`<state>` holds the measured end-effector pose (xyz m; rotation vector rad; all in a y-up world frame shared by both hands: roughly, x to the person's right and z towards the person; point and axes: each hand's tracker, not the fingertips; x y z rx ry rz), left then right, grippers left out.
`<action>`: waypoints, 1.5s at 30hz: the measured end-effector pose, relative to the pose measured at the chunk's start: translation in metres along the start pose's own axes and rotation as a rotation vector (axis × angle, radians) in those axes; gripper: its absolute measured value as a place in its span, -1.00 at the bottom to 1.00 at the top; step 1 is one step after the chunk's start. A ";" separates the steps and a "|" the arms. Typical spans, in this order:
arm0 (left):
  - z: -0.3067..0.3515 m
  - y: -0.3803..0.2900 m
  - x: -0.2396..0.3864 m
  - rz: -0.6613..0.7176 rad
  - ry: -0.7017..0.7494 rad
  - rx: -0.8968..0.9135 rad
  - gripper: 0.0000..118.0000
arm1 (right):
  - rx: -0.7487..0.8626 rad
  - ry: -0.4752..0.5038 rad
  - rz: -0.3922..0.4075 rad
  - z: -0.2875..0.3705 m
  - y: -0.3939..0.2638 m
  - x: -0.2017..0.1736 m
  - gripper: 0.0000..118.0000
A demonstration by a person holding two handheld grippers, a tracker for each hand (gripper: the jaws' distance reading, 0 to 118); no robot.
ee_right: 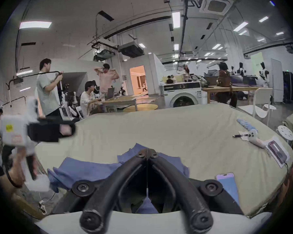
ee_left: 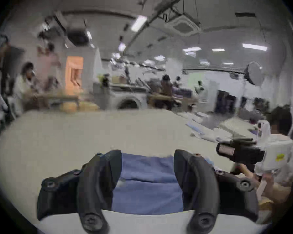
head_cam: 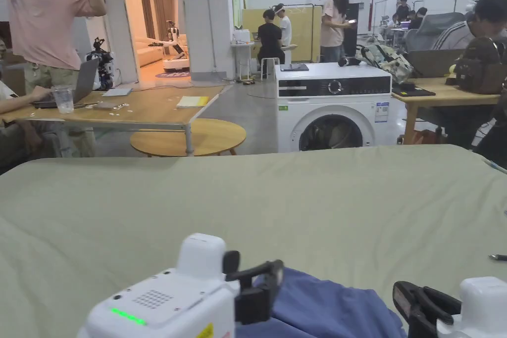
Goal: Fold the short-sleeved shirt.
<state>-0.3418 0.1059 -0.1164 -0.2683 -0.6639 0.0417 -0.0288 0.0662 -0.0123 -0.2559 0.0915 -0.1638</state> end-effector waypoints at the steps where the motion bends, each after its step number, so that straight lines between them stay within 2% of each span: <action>1: 0.016 0.004 -0.004 -0.027 0.053 0.023 0.07 | -0.001 0.007 0.013 -0.006 -0.001 -0.007 -1.00; 2: 0.027 0.006 -0.006 -0.059 0.090 0.024 -0.05 | -0.005 0.011 0.022 -0.011 -0.001 -0.012 -1.00; 3: 0.044 0.005 -0.006 -0.095 0.147 0.017 -0.26 | -0.010 0.022 0.036 -0.016 -0.002 -0.017 -1.00; 5: 0.061 0.000 -0.006 -0.142 0.220 0.003 -0.88 | -0.008 0.032 0.052 -0.021 -0.004 -0.027 -1.00; 6: 0.071 -0.005 -0.007 -0.135 0.224 0.018 -1.00 | -0.006 0.041 0.054 -0.023 -0.004 -0.031 -1.00; 10: 0.100 -0.019 -0.016 -0.085 0.289 0.073 -1.00 | -0.006 0.053 0.083 -0.028 -0.005 -0.044 -1.00; 14: 0.116 -0.019 -0.046 0.036 0.313 0.068 -1.00 | -0.013 0.074 0.105 -0.030 -0.004 -0.047 -1.00; 18: 0.121 -0.014 -0.098 0.160 0.330 -0.045 -1.00 | -0.018 0.082 0.109 -0.027 -0.010 -0.043 -1.00; 19: 0.117 -0.013 -0.120 0.202 0.323 -0.078 -0.72 | -0.022 0.087 0.102 -0.026 -0.012 -0.041 -1.00; 20: 0.115 -0.014 -0.132 0.236 0.338 -0.105 -0.20 | -0.028 0.089 0.093 -0.027 -0.014 -0.039 -1.00; 21: 0.109 -0.016 -0.148 0.281 0.340 -0.164 0.02 | -0.040 0.086 0.076 -0.028 -0.016 -0.036 -1.00; 23: 0.096 -0.022 -0.183 0.327 0.354 -0.256 0.04 | -0.064 0.086 0.050 -0.030 -0.019 -0.031 -1.00; 27: 0.060 -0.055 -0.231 0.348 0.448 -0.454 0.04 | -0.077 0.083 0.005 -0.030 -0.022 -0.020 -1.00; 31: 0.026 -0.102 -0.264 0.456 0.434 -0.622 0.03 | -0.104 0.049 0.011 -0.031 -0.023 -0.009 -1.00; 33: 0.017 -0.120 -0.271 0.445 0.442 -0.641 -0.06 | -0.118 0.026 0.020 -0.030 -0.024 -0.002 -1.00; 35: 0.010 -0.133 -0.277 0.498 0.469 -0.647 -0.15 | -0.130 0.009 0.016 -0.029 -0.026 0.005 -1.00; 36: 0.014 -0.133 -0.278 0.520 0.477 -0.596 -0.23 | -0.138 -0.005 0.012 -0.028 -0.026 0.009 -1.00; 37: 0.018 -0.128 -0.276 0.503 0.482 -0.583 -0.43 | -0.145 -0.017 0.007 -0.027 -0.026 0.013 -1.00; 38: 0.018 -0.125 -0.274 0.472 0.491 -0.595 -0.74 | -0.147 -0.021 0.003 -0.025 -0.028 0.015 -1.00; 39: 0.012 -0.123 -0.270 0.399 0.491 -0.631 -0.85 | -0.149 -0.023 -0.005 -0.024 -0.029 0.019 -1.00; 41: 0.009 -0.124 -0.269 0.396 0.482 -0.646 -0.98 | -0.161 -0.038 -0.012 -0.024 -0.032 0.026 -1.00; 42: 0.007 -0.125 -0.267 0.396 0.486 -0.649 -0.99 | -0.171 -0.065 -0.010 -0.025 -0.033 0.031 -0.90; 43: -0.003 -0.124 -0.260 0.365 0.502 -0.666 -0.99 | -0.198 -0.112 -0.021 -0.027 -0.036 0.036 -0.55; 44: -0.007 -0.126 -0.259 0.336 0.508 -0.686 -0.99 | -0.223 -0.141 -0.044 -0.029 -0.038 0.041 -0.05; 45: -0.009 -0.126 -0.259 0.322 0.511 -0.699 -0.99 | -0.264 -0.178 -0.090 -0.034 -0.041 0.047 0.14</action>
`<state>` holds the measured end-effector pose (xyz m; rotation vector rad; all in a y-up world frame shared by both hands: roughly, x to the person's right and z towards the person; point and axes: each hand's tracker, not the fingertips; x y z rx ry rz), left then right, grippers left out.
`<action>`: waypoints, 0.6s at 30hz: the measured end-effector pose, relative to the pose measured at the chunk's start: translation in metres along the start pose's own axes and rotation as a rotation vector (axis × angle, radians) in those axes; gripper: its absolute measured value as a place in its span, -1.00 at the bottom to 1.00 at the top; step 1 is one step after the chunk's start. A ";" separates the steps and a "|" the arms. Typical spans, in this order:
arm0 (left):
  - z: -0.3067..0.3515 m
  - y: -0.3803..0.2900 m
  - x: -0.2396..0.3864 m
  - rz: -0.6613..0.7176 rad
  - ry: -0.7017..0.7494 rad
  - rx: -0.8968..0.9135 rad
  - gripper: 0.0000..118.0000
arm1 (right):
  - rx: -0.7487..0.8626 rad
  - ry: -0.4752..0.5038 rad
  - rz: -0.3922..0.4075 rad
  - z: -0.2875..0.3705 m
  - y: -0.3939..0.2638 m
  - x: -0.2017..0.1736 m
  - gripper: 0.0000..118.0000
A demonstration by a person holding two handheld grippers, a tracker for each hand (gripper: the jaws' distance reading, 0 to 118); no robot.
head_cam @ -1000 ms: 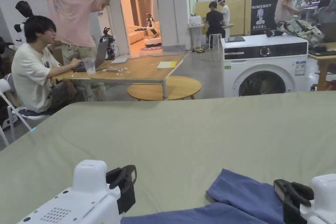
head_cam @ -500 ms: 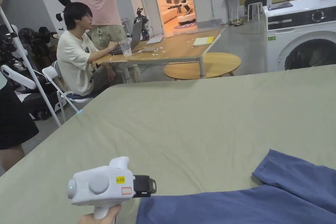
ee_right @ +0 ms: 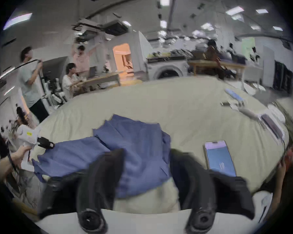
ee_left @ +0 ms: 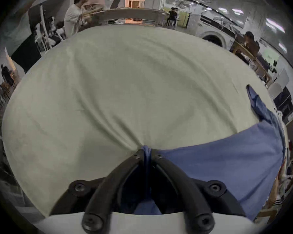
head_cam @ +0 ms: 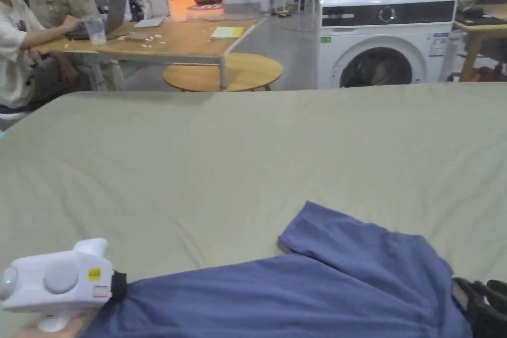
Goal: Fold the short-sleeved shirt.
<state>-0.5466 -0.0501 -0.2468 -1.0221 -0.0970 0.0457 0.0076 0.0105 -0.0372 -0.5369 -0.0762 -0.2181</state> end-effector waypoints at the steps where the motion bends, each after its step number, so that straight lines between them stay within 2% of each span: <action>1: 0.000 0.002 0.000 -0.005 0.001 -0.002 -0.99 | -0.034 -0.028 -0.041 -0.001 -0.007 0.003 0.14; 4: -0.001 0.004 0.001 -0.019 0.001 -0.005 -0.99 | -0.100 -0.048 -0.157 -0.024 -0.023 0.022 0.14; 5: 0.001 0.003 0.003 -0.016 -0.003 -0.004 -0.99 | -0.120 -0.050 -0.198 -0.033 -0.031 0.027 0.05; 7: 0.003 0.002 0.005 -0.003 -0.010 -0.001 -0.99 | -0.197 -0.013 -0.295 -0.051 -0.040 0.036 -0.48; 9: 0.004 0.002 0.004 0.010 -0.017 0.005 -0.99 | -0.243 0.119 -0.441 -0.062 -0.051 0.044 -0.75; 10: 0.005 0.000 0.004 0.014 -0.020 0.008 -0.99 | -0.249 0.128 -0.489 -0.066 -0.056 0.046 -0.80; 15: 0.017 0.000 -0.007 0.085 -0.077 0.060 -1.00 | -0.211 0.151 -0.501 -0.058 -0.055 0.050 -0.93; 18: 0.069 -0.009 -0.011 0.148 -0.176 0.278 -1.00 | -0.099 0.163 -0.403 -0.028 -0.034 0.040 -0.94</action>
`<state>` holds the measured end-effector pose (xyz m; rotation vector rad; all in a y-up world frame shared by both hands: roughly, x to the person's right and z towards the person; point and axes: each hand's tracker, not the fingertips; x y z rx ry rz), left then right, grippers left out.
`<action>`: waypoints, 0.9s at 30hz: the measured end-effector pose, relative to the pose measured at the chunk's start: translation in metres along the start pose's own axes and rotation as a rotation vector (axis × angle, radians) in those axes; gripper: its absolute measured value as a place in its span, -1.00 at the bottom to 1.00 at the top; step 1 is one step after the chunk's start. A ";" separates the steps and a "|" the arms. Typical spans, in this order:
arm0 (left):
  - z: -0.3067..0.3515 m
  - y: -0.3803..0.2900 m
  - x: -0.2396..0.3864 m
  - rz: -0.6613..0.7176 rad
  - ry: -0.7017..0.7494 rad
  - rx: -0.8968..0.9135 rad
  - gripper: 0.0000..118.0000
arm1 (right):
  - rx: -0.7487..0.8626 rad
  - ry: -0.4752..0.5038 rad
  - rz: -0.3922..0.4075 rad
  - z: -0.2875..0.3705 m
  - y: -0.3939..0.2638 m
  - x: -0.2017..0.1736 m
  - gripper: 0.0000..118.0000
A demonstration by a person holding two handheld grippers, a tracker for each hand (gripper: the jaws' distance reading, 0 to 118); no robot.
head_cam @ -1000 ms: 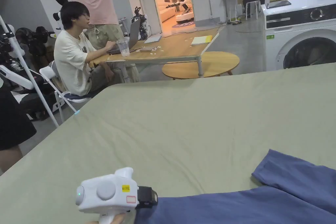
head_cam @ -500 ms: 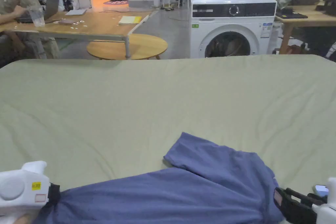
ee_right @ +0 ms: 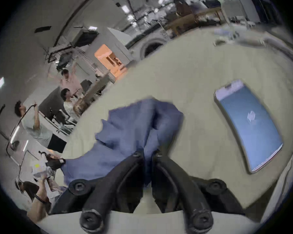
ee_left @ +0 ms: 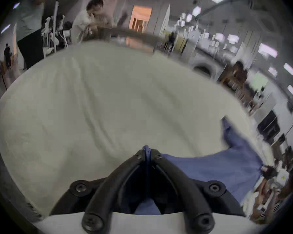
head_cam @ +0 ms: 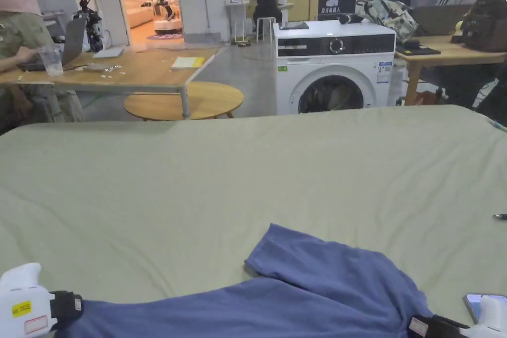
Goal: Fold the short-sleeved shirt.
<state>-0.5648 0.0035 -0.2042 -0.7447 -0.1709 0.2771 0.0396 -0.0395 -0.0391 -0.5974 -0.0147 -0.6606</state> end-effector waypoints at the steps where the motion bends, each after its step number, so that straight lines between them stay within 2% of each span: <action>1: 0.020 0.007 0.004 0.026 -0.048 0.072 -1.00 | 0.027 0.027 0.017 0.009 0.007 -0.008 -0.94; 3: 0.059 0.028 0.018 0.011 -0.115 0.164 -1.00 | 0.075 0.072 0.072 0.023 0.025 -0.030 -0.94; 6: 0.113 0.057 0.040 -0.057 -0.165 0.323 -1.00 | 0.156 0.086 0.201 0.041 0.059 -0.068 -0.94; 9: 0.154 0.091 0.055 -0.099 -0.164 0.468 -1.00 | 0.241 0.090 0.293 0.056 0.101 -0.107 -0.94; 15: 0.175 0.157 0.078 -0.135 -0.113 0.601 -1.00 | 0.388 0.071 0.402 0.066 0.187 -0.165 -0.94; 17: 0.175 0.176 0.089 -0.154 -0.086 0.668 -1.00 | 0.424 0.005 0.480 0.066 0.214 -0.192 -0.94; 22: 0.163 0.233 0.113 -0.137 -0.063 0.738 -1.00 | 0.482 -0.014 0.514 0.048 0.275 -0.234 -0.94; 24: 0.152 0.254 0.114 -0.126 -0.062 0.754 -1.00 | 0.509 -0.044 0.531 0.036 0.294 -0.243 -0.94; 27: 0.134 0.283 0.126 -0.183 -0.044 0.738 -1.00 | 0.518 -0.064 0.541 0.013 0.323 -0.250 -0.94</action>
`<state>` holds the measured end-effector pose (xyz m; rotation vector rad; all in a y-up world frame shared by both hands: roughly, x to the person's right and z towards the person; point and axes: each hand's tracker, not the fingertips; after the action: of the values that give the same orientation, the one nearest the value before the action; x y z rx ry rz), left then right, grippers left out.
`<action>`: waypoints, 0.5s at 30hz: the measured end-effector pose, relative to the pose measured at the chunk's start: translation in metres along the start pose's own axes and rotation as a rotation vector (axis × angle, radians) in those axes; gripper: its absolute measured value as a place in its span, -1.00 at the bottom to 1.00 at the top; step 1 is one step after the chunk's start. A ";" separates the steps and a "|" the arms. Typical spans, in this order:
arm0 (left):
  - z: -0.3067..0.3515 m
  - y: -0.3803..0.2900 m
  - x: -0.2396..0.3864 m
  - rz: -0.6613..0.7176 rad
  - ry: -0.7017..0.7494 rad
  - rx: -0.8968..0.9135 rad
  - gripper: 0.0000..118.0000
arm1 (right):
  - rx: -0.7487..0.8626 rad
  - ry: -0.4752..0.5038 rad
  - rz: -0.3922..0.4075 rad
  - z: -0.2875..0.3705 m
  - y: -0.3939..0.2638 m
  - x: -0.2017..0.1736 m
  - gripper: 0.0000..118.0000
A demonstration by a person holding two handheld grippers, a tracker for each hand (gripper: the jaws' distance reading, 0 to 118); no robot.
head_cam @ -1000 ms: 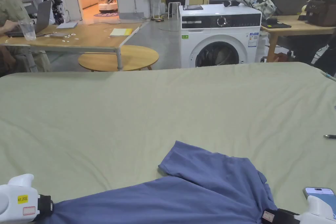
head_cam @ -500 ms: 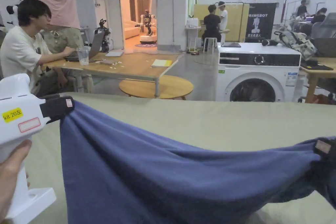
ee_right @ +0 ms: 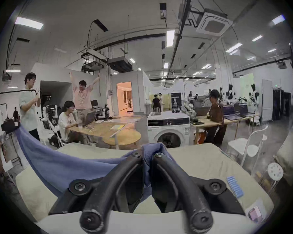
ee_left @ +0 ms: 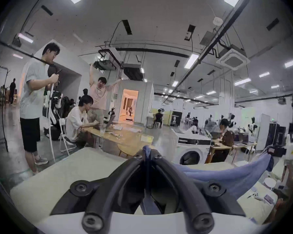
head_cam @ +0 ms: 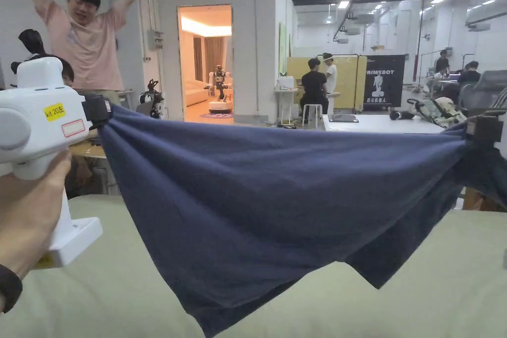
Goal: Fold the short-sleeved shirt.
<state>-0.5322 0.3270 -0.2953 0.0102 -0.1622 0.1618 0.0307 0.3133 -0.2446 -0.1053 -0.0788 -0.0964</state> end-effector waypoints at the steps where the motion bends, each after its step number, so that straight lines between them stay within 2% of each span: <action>1: -0.012 0.002 -0.001 -0.015 0.016 -0.019 -1.00 | -0.009 0.000 0.007 -0.013 0.007 0.001 -0.94; 6: -0.055 0.009 0.002 0.002 0.004 -0.034 -1.00 | -0.047 -0.013 -0.009 -0.060 0.027 0.003 -0.94; 9: -0.072 -0.007 0.004 -0.047 0.056 -0.105 -1.00 | -0.083 -0.029 -0.015 -0.076 0.020 0.005 -0.94; 15: -0.086 -0.092 -0.009 0.004 0.036 -0.252 -1.00 | -0.220 -0.032 -0.060 -0.097 -0.057 0.016 -0.94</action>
<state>-0.5126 0.2362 -0.3813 -0.2436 -0.1458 0.1442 0.0482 0.2446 -0.3337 -0.3245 -0.1036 -0.1636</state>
